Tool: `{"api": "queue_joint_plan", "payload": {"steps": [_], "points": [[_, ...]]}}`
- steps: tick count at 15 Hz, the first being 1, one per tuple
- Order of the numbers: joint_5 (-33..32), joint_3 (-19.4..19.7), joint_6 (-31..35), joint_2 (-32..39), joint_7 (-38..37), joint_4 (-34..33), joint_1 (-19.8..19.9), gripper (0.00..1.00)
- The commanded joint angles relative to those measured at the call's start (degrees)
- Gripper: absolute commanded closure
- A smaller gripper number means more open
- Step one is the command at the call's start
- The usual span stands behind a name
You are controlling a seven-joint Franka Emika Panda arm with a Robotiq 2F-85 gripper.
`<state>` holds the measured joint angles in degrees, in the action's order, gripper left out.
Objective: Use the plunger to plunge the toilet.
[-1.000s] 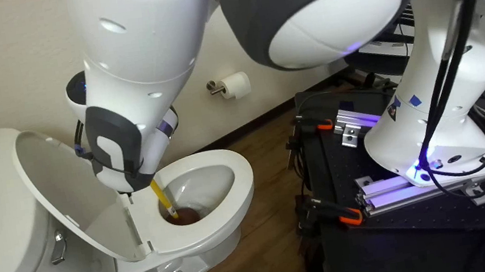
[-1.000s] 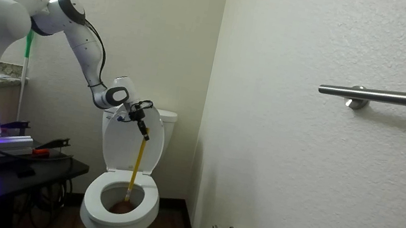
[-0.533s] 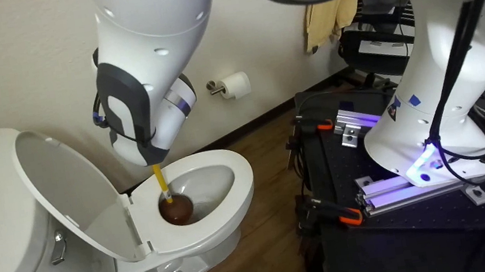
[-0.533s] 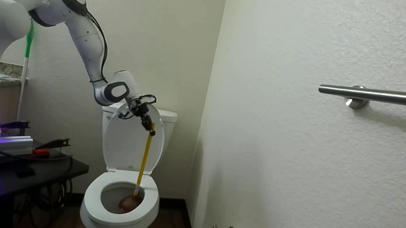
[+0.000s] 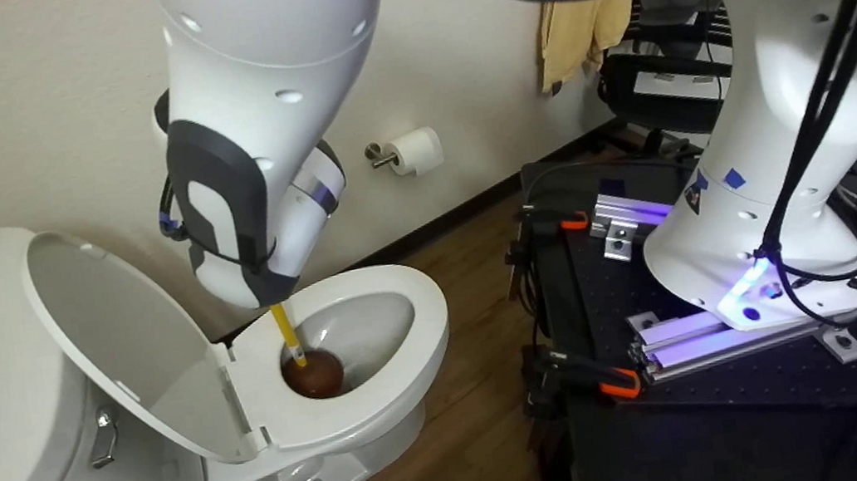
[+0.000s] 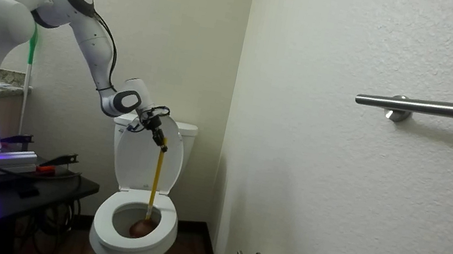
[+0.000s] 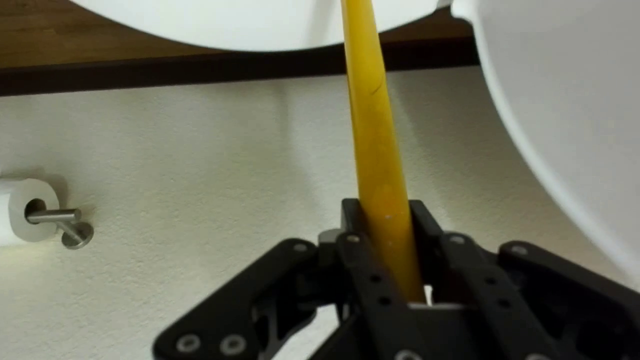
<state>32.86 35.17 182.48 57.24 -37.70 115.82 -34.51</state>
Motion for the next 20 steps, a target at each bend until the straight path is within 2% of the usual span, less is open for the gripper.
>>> {"api": "queue_joint_plan", "payload": {"steps": [1, 4, 7, 10, 11, 14, 17, 20], "points": [[-6.41, -5.87, -7.28, 3.81, 0.64, -10.35, 5.23, 0.94], [-14.06, -7.34, -15.05, 7.53, 0.30, -17.36, 7.12, 0.94], [-19.20, -9.68, -19.81, 8.34, 0.05, -22.42, 10.69, 0.94], [-21.48, -10.73, -20.23, 6.60, -1.09, -22.86, 13.38, 0.94], [-21.51, -10.51, -19.02, 5.40, -1.55, -21.55, 13.89, 0.94], [-19.81, -7.42, -10.00, 0.45, -5.36, -12.58, 12.84, 0.94], [-17.16, -3.21, -0.23, -2.61, -9.27, -3.24, 9.81, 0.94], [-11.27, 0.92, 8.68, -5.93, -9.21, 6.20, 5.95, 0.94]]}}
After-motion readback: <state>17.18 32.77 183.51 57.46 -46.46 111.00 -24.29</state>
